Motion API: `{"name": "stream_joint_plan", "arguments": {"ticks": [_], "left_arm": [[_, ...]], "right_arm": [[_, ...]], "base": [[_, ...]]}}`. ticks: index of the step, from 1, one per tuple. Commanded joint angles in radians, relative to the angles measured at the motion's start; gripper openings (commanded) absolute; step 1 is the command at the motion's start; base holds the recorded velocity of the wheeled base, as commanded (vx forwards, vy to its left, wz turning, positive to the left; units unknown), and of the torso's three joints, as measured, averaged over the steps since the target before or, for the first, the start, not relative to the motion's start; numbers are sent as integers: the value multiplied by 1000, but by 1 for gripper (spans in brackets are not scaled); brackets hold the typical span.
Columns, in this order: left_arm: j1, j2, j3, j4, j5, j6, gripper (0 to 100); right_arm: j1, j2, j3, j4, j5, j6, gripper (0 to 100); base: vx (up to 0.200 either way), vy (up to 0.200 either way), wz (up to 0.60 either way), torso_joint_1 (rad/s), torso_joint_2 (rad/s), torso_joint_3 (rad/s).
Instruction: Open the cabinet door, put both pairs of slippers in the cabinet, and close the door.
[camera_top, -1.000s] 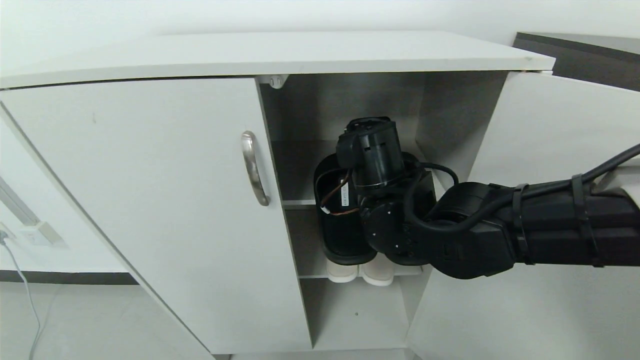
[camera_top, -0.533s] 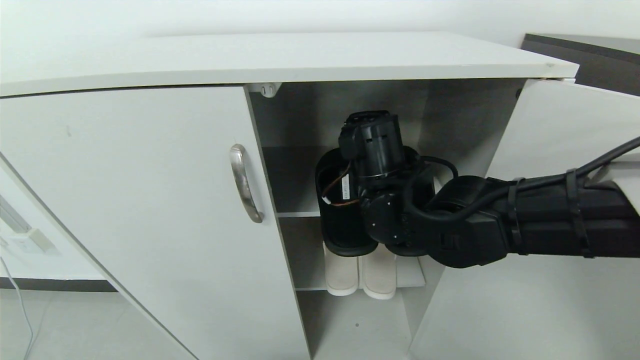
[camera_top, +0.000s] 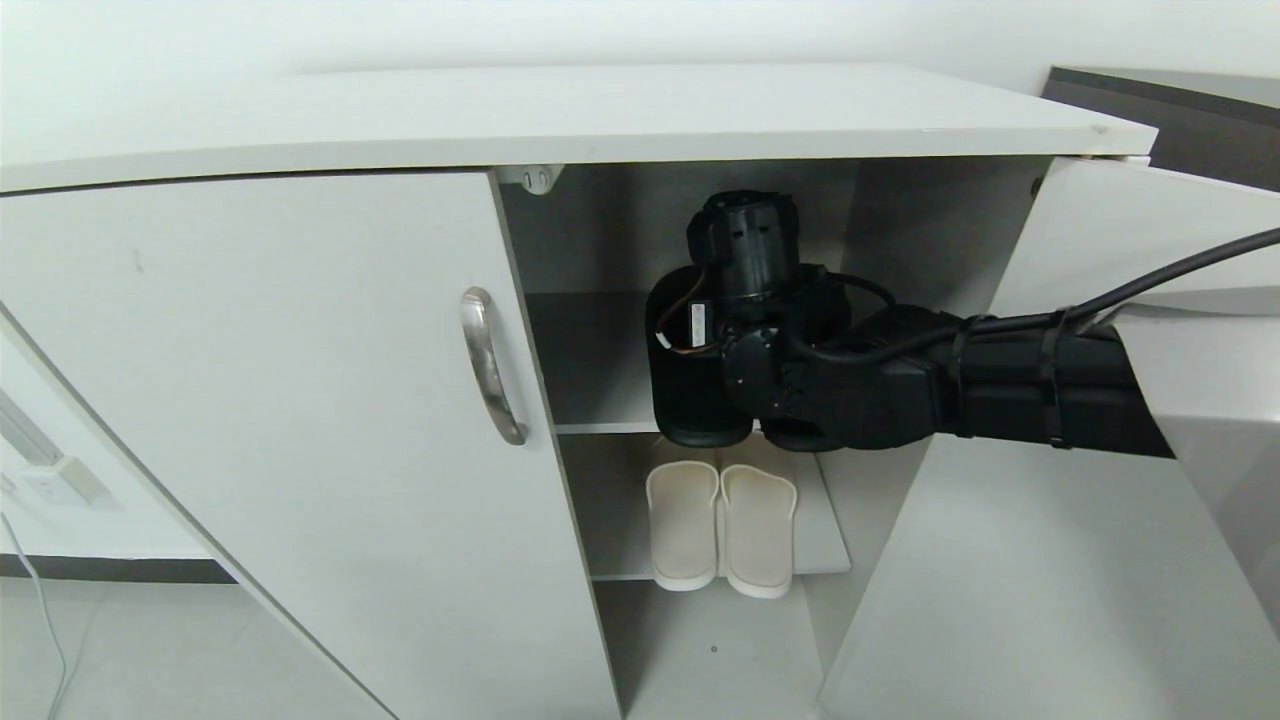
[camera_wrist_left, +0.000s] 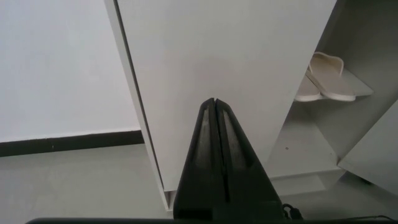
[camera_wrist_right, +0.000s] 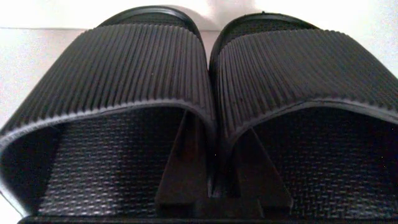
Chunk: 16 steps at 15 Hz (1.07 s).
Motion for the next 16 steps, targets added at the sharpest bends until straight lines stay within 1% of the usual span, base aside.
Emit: {"name": "stream_joint_plan", "arguments": {"ticks": [1,3,9,10,16], "left_arm": [[0,1,0,0,0,0,0],[0,1,0,0,0,0,0],[0,1,0,0,0,0,0],[0,1,0,0,0,0,0],[0,1,0,0,0,-2,0]], "right_arm": [[-14,45,-78,18,14,2,0],[-23,65,-99,34,28,6,0],[-26,82,-99,37,39,20,0],[-26,82,-99,37,39,20,100],[-20,64,-91,40,37,20,100]], "base": [[0,0,0,0,0,0],[0,0,0,0,0,0],[0,0,0,0,0,0],[0,0,0,0,0,0],[0,0,0,0,0,0]]}}
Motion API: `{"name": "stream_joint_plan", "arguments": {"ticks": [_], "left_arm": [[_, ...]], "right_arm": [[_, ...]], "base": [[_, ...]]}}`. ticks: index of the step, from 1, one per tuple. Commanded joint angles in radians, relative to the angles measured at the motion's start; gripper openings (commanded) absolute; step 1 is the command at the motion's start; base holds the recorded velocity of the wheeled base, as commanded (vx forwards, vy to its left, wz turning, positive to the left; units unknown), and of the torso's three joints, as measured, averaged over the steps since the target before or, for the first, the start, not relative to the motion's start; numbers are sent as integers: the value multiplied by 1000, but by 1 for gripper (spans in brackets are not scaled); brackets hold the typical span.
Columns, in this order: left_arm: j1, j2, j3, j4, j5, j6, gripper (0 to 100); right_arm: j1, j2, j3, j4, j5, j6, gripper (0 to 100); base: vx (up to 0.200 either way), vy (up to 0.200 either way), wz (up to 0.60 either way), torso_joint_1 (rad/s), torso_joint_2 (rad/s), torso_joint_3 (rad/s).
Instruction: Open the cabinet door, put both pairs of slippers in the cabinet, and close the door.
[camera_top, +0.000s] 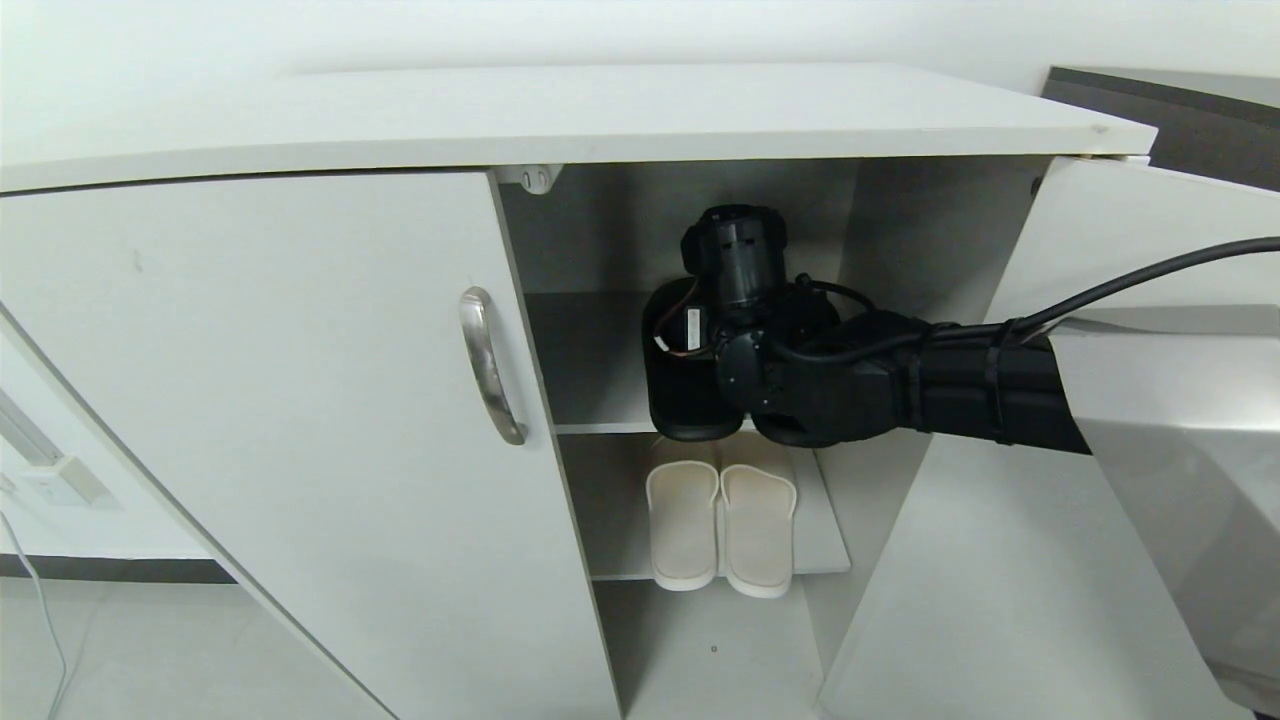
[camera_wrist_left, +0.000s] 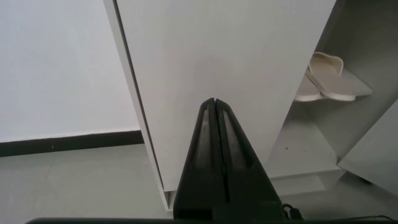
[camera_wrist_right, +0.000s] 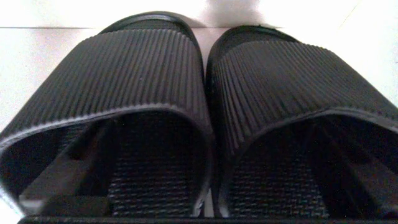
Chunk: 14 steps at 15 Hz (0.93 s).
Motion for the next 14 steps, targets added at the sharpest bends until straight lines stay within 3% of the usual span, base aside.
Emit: {"name": "stream_joint_plan", "arguments": {"ticks": [1,11,14], "left_arm": [[0,1,0,0,0,0,0],[0,1,0,0,0,-1,0],[0,1,0,0,0,-1,0]], "right_arm": [[8,-22,19,1,-2,0,100],[73,-203,271,-22,-11,29,100],[123,-311,452,-88,-11,32,100]], "base": [[0,0,0,0,0,0],[0,0,0,0,0,0],[0,0,0,0,0,0]]}}
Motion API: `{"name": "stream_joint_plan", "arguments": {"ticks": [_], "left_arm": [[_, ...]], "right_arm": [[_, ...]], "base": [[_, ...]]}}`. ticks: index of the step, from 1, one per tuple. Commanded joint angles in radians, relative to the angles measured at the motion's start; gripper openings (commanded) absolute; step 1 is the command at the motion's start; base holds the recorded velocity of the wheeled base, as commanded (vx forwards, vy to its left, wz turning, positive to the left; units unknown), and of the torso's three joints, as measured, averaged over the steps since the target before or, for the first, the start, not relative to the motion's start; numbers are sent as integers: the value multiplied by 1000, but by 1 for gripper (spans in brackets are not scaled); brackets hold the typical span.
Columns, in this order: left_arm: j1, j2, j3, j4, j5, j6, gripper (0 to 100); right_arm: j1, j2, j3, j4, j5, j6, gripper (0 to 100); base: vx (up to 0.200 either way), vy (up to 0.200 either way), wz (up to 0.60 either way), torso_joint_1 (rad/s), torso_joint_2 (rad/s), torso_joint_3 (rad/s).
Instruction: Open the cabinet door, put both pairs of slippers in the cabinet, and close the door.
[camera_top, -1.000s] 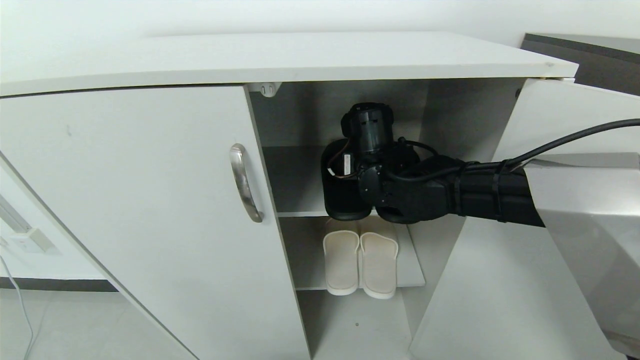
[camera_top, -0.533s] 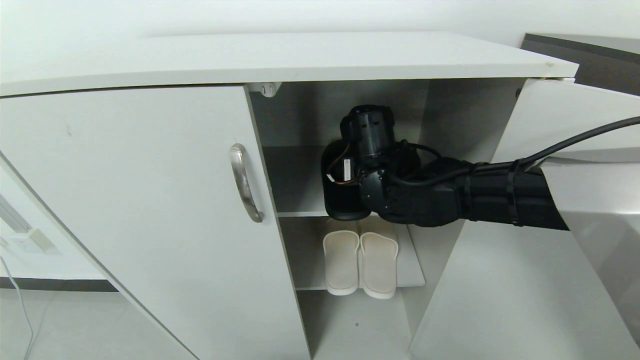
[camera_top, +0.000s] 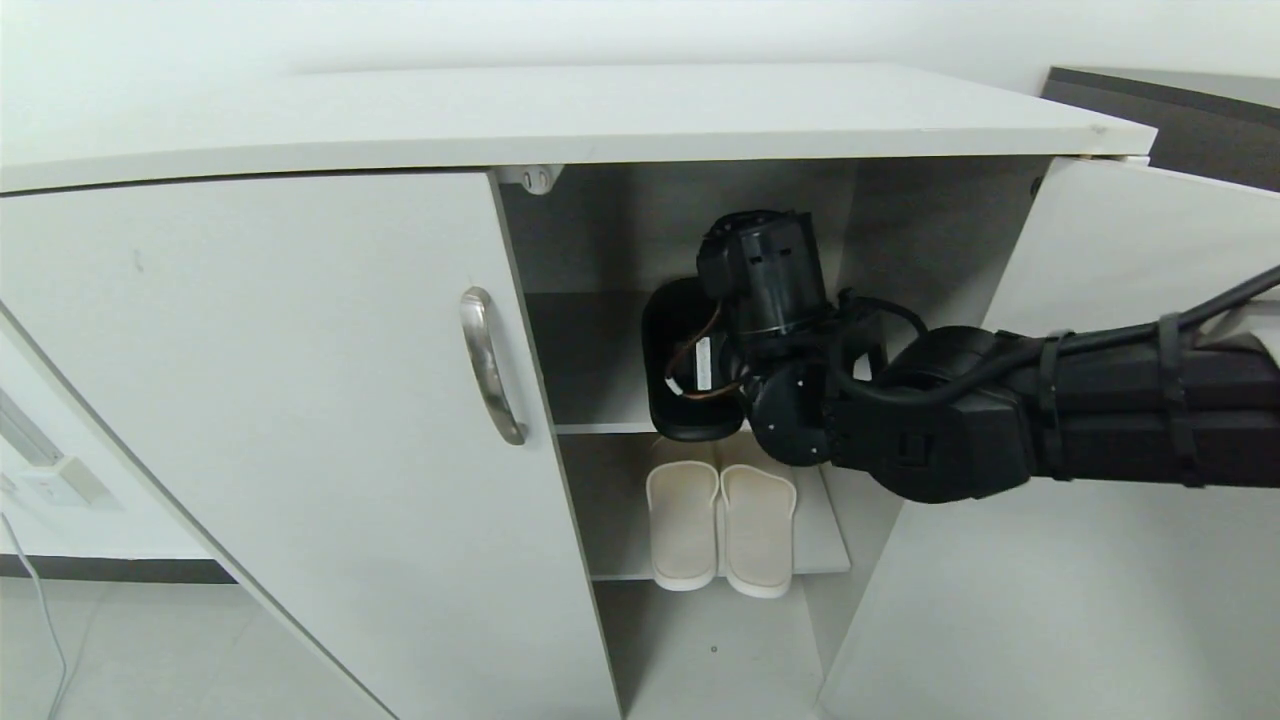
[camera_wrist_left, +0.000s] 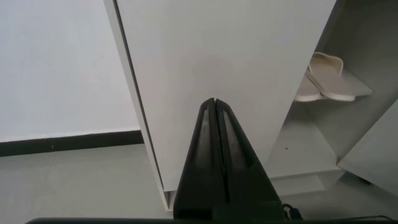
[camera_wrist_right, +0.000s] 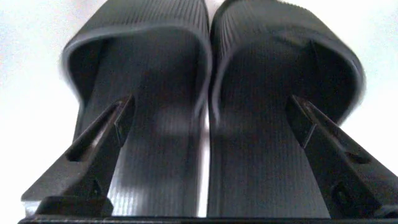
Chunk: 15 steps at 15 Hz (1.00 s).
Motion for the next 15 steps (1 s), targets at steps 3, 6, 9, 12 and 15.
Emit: {"name": "stream_joint_plan", "arguments": {"ticks": [3,6,9,12,15], "left_arm": [[0,1,0,0,0,0,0],[0,1,0,0,0,0,0],[0,1,0,0,0,1,0],[0,1,0,0,0,1,0],[0,1,0,0,0,1,0]], "right_arm": [[91,-183,324,-147,13,-5,100],[117,-278,525,-311,62,-32,100],[122,-323,655,-431,106,-47,100],[132,-324,721,-513,114,-47,0],[152,-335,747,-540,129,-68,0]], "base": [[0,0,0,0,0,0],[0,0,0,0,0,0],[0,0,0,0,0,0],[0,0,0,0,0,0],[0,0,0,0,0,0]]}}
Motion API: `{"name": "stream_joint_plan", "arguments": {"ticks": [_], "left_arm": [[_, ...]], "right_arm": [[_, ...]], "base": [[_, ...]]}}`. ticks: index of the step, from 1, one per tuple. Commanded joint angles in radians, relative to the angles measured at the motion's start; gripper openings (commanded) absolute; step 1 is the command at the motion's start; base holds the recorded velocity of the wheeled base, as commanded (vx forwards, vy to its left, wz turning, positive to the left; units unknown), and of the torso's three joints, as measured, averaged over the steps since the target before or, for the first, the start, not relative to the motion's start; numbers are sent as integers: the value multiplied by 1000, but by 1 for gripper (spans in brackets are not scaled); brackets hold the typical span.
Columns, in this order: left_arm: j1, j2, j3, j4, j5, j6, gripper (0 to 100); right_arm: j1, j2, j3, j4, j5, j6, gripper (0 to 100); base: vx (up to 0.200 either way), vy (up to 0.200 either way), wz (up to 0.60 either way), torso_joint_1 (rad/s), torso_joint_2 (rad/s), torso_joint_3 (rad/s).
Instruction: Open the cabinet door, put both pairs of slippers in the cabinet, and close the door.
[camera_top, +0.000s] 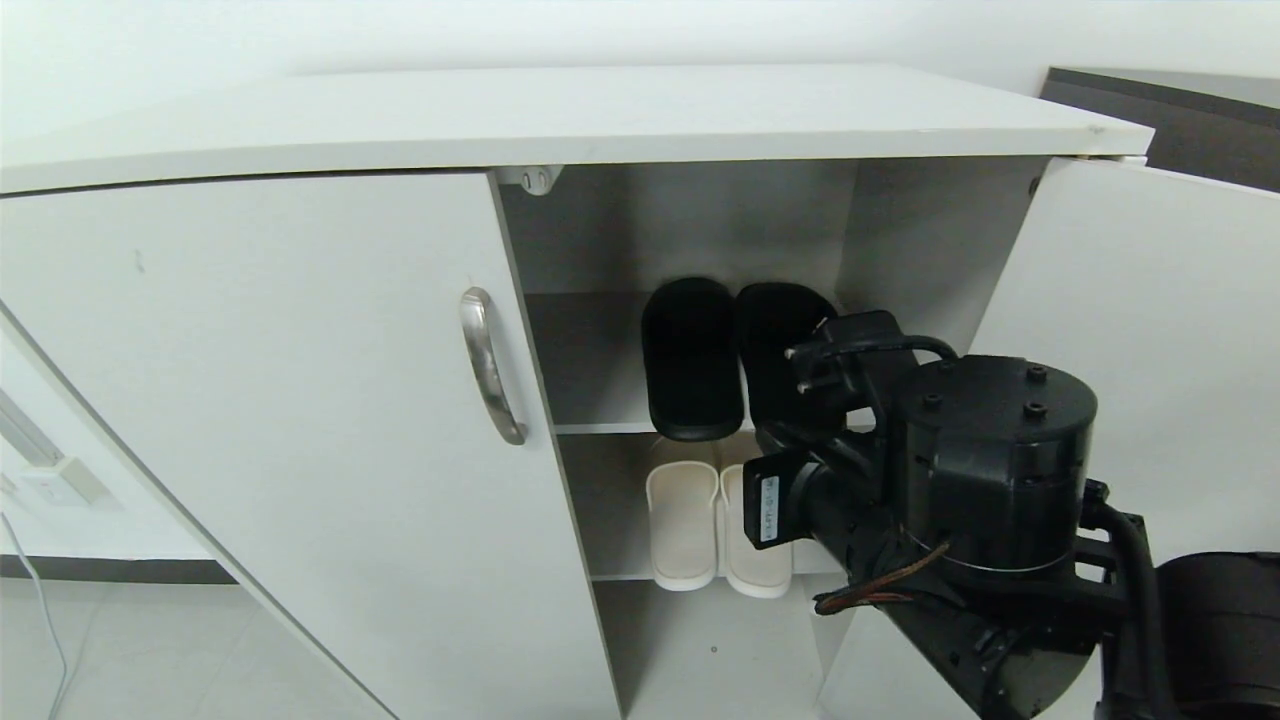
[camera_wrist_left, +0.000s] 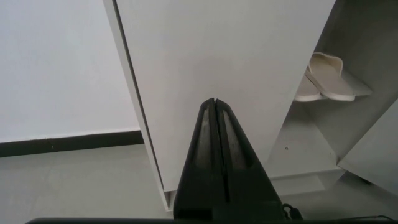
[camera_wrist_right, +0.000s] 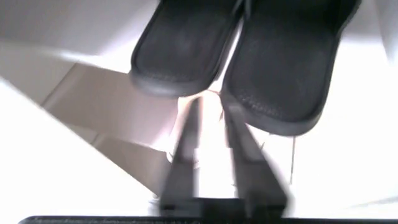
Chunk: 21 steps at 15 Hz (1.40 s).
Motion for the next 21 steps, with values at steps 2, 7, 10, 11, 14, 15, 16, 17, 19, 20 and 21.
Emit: {"name": "stream_joint_plan", "arguments": {"ticks": [2,7,10,11,14,15,16,17,19,20,21], "left_arm": [[0,1,0,0,0,-2,0],[0,1,0,0,0,-2,0],[0,1,0,0,-1,-2,0],[0,1,0,0,-1,-2,0],[0,1,0,0,0,-2,0],[0,1,0,0,-1,-2,0],[0,1,0,0,0,-2,0],[0,1,0,0,0,-2,0],[0,1,0,0,0,-2,0],[0,1,0,0,-1,-2,0],[0,1,0,0,0,-2,0]], "right_arm": [[6,-17,21,-2,-1,-3,0],[15,-17,39,-3,-1,-2,0],[15,-17,39,-3,-1,0,0],[15,-17,39,-3,-1,0,0],[17,-15,41,-3,-1,0,0],[20,-12,41,-3,-1,0,0],[20,-12,44,-3,-1,2,0],[21,-14,47,-3,-1,0,0],[21,-9,47,-3,1,0,0],[21,-9,47,-3,1,0,0],[21,-8,50,-2,1,0,0]], "base": [[0,0,0,0,0,0],[0,0,0,0,0,0],[-133,0,0,5,0,2],[-200,0,0,12,12,2],[-200,0,0,1,2,2],[-200,0,0,12,2,-2],[-200,0,0,7,2,2],[-200,0,0,2,2,7],[-200,0,0,2,2,0],[-200,0,0,-2,2,-2],[-200,0,0,2,2,2]]}}
